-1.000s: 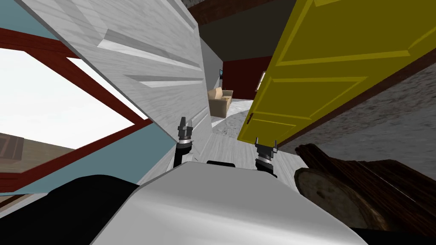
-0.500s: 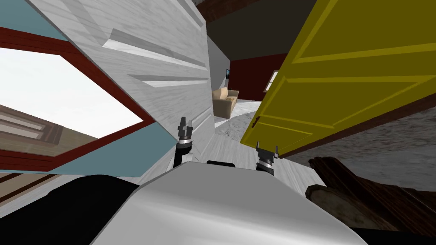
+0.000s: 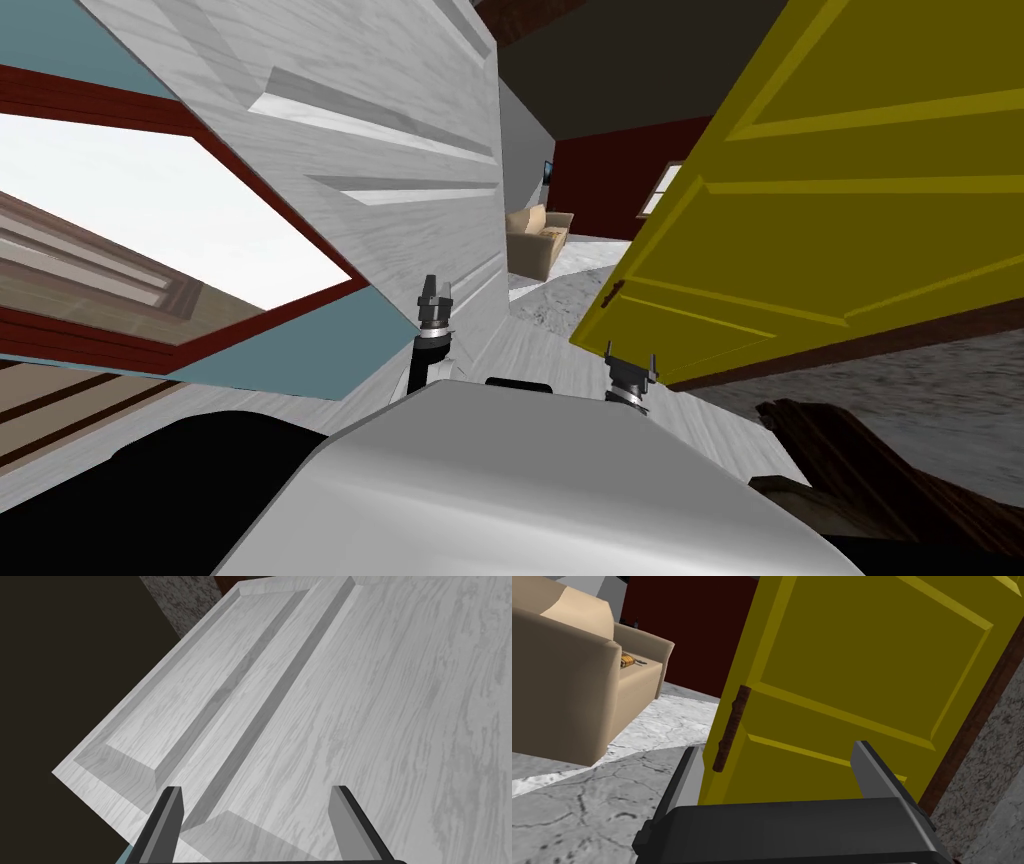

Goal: Pull the door open

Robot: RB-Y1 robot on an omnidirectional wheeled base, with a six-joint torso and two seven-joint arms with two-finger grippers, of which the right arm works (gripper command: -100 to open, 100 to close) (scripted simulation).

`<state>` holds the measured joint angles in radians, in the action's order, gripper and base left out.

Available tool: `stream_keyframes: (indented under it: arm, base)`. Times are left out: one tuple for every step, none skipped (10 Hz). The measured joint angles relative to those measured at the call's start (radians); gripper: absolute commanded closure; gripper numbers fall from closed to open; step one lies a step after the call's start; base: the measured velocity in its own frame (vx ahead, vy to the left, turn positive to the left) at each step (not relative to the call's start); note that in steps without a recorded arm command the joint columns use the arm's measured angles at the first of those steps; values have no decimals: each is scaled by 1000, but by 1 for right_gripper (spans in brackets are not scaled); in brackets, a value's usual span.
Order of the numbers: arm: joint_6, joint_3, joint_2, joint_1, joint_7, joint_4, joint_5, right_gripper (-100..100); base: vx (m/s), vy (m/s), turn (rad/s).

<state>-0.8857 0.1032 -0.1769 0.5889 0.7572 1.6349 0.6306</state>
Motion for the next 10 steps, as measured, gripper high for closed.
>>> stream_keyframes:
  arm:
    - [-14, 2, -3, 6, 19, -18, 13, -100]
    - [-24, 5, -5, 12, 37, -33, 28, -100]
    - [-37, 7, -10, 17, 60, -54, 43, -100]
    - [-46, 6, -16, 24, 81, -67, 60, -100]
    - [-52, 4, -21, 24, 101, -86, 78, -100]
    - [-66, 7, -24, 26, 123, -112, 92, -100]
    - [-79, 9, -26, 25, 144, -136, 106, -100]
    - [-90, 11, -27, 28, 161, -154, 121, -100]
    - [-98, 11, -34, 40, 181, -163, 138, -100]
    - [-108, 12, -35, 39, 199, -184, 152, -100]
  base:
    - [74, -36, 229]
    - [88, -70, 210]
    - [89, -78, 197]
    - [85, -61, 161]
    - [76, -62, 160]
    - [79, -64, 217]
    - [82, -65, 200]
    - [78, -76, 168]
    - [72, -75, 183]
    - [65, -66, 189]
